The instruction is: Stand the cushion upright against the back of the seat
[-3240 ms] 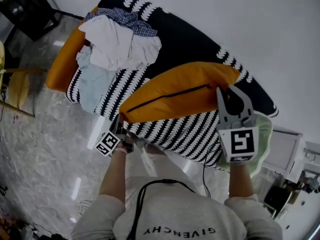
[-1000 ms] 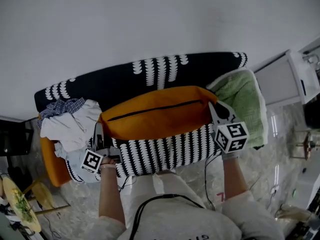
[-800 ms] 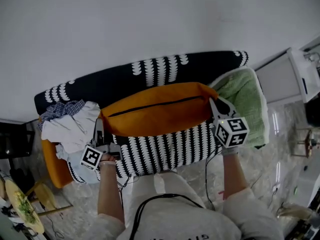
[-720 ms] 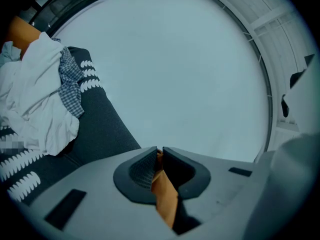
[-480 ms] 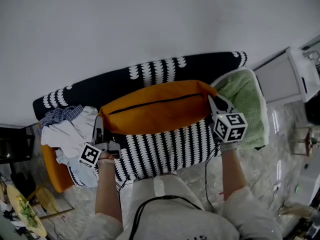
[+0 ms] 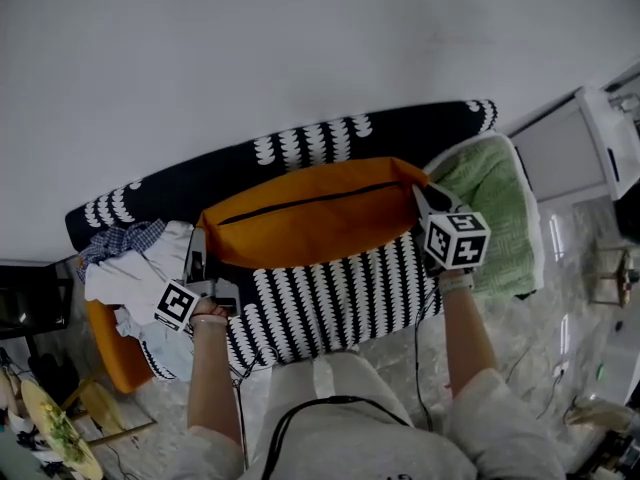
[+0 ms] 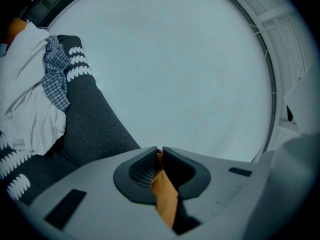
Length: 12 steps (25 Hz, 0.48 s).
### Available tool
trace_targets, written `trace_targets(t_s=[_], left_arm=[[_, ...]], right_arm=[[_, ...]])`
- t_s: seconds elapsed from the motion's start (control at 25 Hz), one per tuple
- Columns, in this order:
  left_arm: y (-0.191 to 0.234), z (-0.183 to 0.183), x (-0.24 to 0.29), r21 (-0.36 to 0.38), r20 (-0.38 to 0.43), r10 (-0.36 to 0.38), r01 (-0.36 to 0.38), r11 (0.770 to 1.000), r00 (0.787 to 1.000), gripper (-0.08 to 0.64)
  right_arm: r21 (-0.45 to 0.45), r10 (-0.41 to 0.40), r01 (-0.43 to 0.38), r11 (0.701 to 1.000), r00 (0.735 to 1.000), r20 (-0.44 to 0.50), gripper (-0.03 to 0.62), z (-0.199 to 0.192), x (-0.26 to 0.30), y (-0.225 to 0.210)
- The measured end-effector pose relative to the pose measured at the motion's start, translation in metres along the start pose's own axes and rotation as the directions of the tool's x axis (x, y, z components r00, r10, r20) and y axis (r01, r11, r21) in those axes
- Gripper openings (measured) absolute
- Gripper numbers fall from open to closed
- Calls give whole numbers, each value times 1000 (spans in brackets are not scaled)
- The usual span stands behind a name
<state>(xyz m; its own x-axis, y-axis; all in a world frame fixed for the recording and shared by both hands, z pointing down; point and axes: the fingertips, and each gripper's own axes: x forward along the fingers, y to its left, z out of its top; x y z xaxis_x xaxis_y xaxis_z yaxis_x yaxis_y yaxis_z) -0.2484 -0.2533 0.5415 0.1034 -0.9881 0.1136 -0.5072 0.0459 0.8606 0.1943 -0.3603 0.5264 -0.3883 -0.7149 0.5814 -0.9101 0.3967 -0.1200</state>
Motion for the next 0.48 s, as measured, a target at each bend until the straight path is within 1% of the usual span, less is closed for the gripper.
trace_targets(t_s=[0.08,0.2,0.24,0.4,0.48], left_arm=[[6,-3,5,8,-23,17,-17,1000,1000,57],[22,-11,10,14,-73,84,-83,996,994,57],[25,-14,12,13,-88,93,-92,996,992,57],[29,-23,24,2,-118,83,-83,997,990,57],[33,-26,30,9,-137,100,-100,995,986,57]], right_arm=[[15,-9,9,1000,1000,-12,35,-4,6,-4],[27,-25,25,999,999,-27,35,-9,16,-10],[28,-31,32,999,999,-35,35,-11,19,-12],[36,-50,52,998,997,-56,35,-19,34,-23],[34,-64,66,997,996,-70,35,-23,42,-28]])
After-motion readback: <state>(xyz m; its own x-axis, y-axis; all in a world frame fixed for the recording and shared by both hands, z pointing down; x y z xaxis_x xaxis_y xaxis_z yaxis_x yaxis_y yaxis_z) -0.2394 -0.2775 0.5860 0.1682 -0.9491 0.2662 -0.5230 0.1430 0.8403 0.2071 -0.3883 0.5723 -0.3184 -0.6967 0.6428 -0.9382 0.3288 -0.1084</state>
